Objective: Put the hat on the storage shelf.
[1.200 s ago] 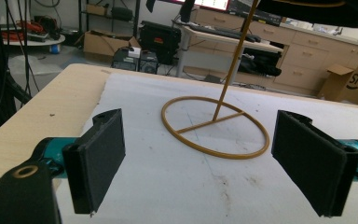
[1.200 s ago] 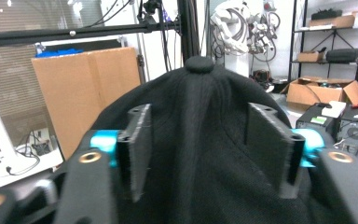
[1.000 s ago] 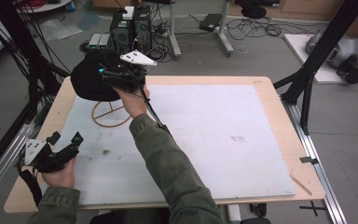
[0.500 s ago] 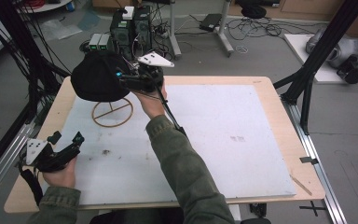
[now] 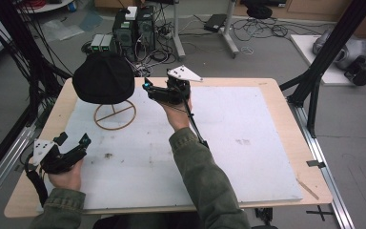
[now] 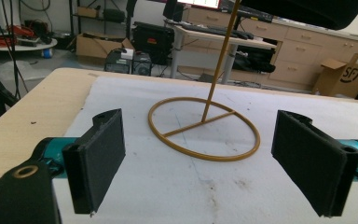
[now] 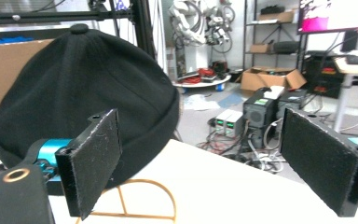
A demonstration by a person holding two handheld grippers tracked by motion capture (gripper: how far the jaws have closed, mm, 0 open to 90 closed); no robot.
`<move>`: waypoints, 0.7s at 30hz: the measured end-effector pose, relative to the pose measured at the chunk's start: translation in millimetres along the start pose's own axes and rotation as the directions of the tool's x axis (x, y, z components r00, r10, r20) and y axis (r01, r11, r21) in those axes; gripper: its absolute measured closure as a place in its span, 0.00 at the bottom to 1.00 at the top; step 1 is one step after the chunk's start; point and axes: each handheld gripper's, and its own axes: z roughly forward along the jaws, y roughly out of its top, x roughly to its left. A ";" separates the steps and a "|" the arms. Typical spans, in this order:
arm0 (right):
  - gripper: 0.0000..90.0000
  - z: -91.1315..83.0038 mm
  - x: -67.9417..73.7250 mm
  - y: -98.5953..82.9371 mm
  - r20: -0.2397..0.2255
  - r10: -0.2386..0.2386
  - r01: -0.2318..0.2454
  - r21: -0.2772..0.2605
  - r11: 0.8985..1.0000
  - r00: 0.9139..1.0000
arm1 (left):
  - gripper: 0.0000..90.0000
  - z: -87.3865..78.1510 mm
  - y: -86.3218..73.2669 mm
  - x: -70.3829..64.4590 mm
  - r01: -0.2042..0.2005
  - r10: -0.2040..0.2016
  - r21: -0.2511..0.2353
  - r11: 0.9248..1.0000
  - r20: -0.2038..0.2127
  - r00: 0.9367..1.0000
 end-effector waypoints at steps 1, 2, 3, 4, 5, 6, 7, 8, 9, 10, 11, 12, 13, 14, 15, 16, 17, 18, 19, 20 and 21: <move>0.14 -5.9 -3.7 -1.8 0.008 -0.006 0.006 0.008 1.000 1.000 | 0.20 0.1 0.3 -0.5 -0.002 0.002 -0.002 1.000 0.000 1.000; 0.14 -5.9 -3.7 -1.8 0.008 -0.006 0.006 0.008 1.000 1.000 | 0.20 0.0 0.5 -0.7 -0.003 0.003 -0.005 1.000 -0.002 1.000; 0.14 -9.9 -6.6 -3.2 0.016 -0.011 0.011 0.015 1.000 1.000 | 0.20 -0.1 1.2 -0.3 -0.003 0.003 -0.010 1.000 -0.004 1.000; 0.14 -9.9 -6.6 -3.2 0.016 -0.011 0.011 0.015 1.000 1.000 | 0.20 -0.1 1.2 -0.3 -0.003 0.003 -0.010 1.000 -0.004 1.000; 0.14 -15.8 -10.8 -4.2 0.027 -0.026 0.025 0.019 0.999 0.999 | 0.20 -0.2 1.4 0.3 0.000 0.000 -0.009 1.000 -0.009 1.000; 0.14 -17.7 -12.2 -4.5 0.029 -0.028 0.028 0.023 0.999 0.999 | 0.20 -0.2 1.4 0.8 0.001 -0.001 -0.010 1.000 -0.011 1.000; 0.14 -20.2 -14.3 -5.1 0.038 -0.036 0.035 0.027 0.999 0.999 | 0.20 -0.3 1.6 1.6 0.005 -0.005 -0.011 1.000 -0.014 1.000; 0.14 -20.2 -14.3 -5.1 0.038 -0.036 0.035 0.027 0.999 0.999 | 0.20 -0.3 1.6 1.6 0.005 -0.005 -0.011 1.000 -0.014 1.000; 0.14 -26.3 -18.7 -8.5 0.039 -0.044 0.043 0.036 0.998 0.998 | 0.20 -0.6 1.6 2.0 0.004 -0.005 -0.011 1.000 -0.016 1.000; 0.14 -30.0 -20.7 -11.6 0.046 -0.045 0.043 0.040 0.998 0.998 | 0.20 -1.0 1.5 1.9 0.005 -0.005 -0.010 1.000 -0.017 1.000; 0.14 -30.0 -20.7 -11.6 0.046 -0.045 0.043 0.040 0.998 0.998 | 0.20 -1.1 1.3 1.5 0.006 -0.007 -0.010 1.000 -0.017 1.000; 0.14 -38.1 -25.1 -18.1 0.060 -0.058 0.055 0.052 0.997 0.997 | 0.20 -0.8 1.1 0.9 0.003 -0.003 -0.006 1.000 -0.012 1.000; 0.14 -42.3 -27.3 -20.9 0.070 -0.060 0.057 0.055 0.997 0.996 | 0.20 -0.7 0.9 0.5 0.004 -0.004 -0.007 1.000 -0.012 1.000; 0.14 -42.3 -27.3 -20.9 0.070 -0.060 0.057 0.055 0.997 0.996 | 0.20 -0.7 0.9 0.5 0.004 -0.004 -0.007 1.000 -0.012 1.000; 0.14 -51.2 -32.9 -25.2 0.086 -0.055 0.051 0.054 0.997 0.995 | 0.20 -0.8 0.9 0.1 0.006 -0.006 -0.009 1.000 -0.012 1.000; 0.14 -55.2 -35.6 -26.9 0.094 -0.049 0.045 0.048 0.998 0.994 | 0.20 -1.0 1.0 0.0 0.005 -0.005 -0.010 1.000 -0.012 1.000; 0.14 -55.2 -35.6 -26.9 0.094 -0.049 0.045 0.048 0.998 0.994 | 0.20 -1.1 1.1 -0.1 0.007 -0.008 -0.011 1.000 -0.012 1.000; 0.14 -59.4 -38.7 -28.2 0.105 -0.046 0.041 0.044 0.998 0.993 | 0.20 -1.4 1.5 0.1 0.009 -0.009 -0.014 1.000 -0.014 1.000; 0.14 -67.8 -44.6 -30.3 0.119 -0.035 0.032 0.034 0.999 0.992 | 0.20 -1.7 1.7 0.6 0.007 -0.008 -0.015 1.000 -0.015 1.000; 0.14 -72.3 -47.7 -31.5 0.129 -0.040 0.036 0.030 0.999 0.991 | 0.20 -1.9 2.1 1.0 0.008 -0.009 -0.020 1.000 -0.019 1.000; 0.14 -76.7 -50.5 -32.8 0.139 -0.043 0.040 0.024 0.999 0.989 | 0.20 -2.6 2.5 1.8 0.003 -0.003 -0.020 1.000 -0.024 1.000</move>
